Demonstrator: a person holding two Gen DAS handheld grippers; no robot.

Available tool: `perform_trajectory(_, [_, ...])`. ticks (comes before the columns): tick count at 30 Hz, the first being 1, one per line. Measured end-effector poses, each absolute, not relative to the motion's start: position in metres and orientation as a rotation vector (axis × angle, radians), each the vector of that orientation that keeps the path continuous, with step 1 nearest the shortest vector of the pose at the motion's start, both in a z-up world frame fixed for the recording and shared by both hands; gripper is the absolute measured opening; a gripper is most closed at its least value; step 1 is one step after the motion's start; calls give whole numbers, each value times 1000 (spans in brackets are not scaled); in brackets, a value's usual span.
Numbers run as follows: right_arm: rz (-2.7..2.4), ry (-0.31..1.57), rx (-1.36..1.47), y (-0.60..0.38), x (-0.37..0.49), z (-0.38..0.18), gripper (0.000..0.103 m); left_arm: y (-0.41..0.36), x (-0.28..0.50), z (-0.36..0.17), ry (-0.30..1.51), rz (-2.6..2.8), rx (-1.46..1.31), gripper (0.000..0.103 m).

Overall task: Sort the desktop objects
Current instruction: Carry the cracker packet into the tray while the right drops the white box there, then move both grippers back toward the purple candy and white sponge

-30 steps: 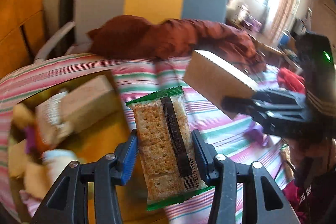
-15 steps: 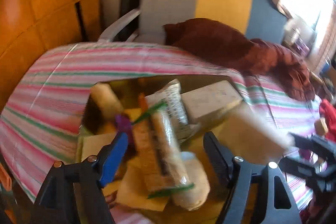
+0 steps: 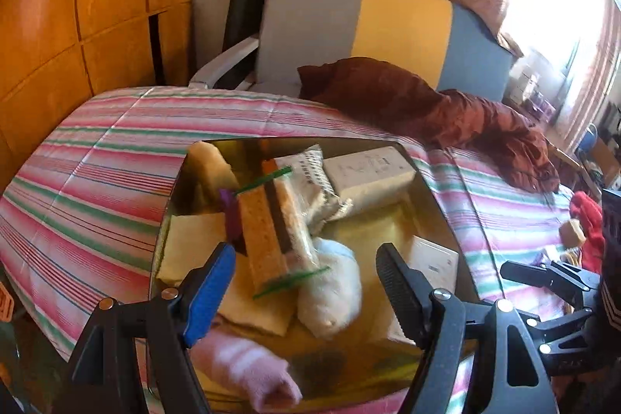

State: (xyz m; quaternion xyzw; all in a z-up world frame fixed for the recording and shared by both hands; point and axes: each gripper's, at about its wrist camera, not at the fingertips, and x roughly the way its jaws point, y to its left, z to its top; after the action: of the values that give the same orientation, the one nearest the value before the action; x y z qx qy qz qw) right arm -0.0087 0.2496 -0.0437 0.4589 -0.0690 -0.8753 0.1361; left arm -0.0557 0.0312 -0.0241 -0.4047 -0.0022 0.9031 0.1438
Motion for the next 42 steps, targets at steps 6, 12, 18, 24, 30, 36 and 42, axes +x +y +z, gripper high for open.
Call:
perform_trajectory(6, [-2590, -174, 1343, 263, 17, -45, 82, 42, -36, -16, 47, 2602, -1133, 76])
perform_trajectory(12, [-2648, -188, 1380, 287, 36, -48, 83, 51, -22, -13, 87, 2580, -1116, 76])
perform_trajectory(18, [-2719, -221, 1421, 320, 49, -51, 83, 65, -13, -14, 123, 2541, -1112, 76])
perform_trajectory(24, [-2784, -281, 1463, 358, 63, -55, 83, 78, -6, -14, 161, 2505, -1104, 76])
perform_trajectory(30, [-2844, -333, 1485, 387, 75, -55, 83, 93, 1, -16, 192, 2467, -1099, 76])
perform_trajectory(36, [-2891, -359, 1509, 407, 84, -55, 83, 106, 8, -18, 212, 2425, -1084, 77])
perform_trajectory(42, [-2922, -372, 1559, 429, 96, -58, 83, 119, 16, -22, 204, 2347, -1077, 76])
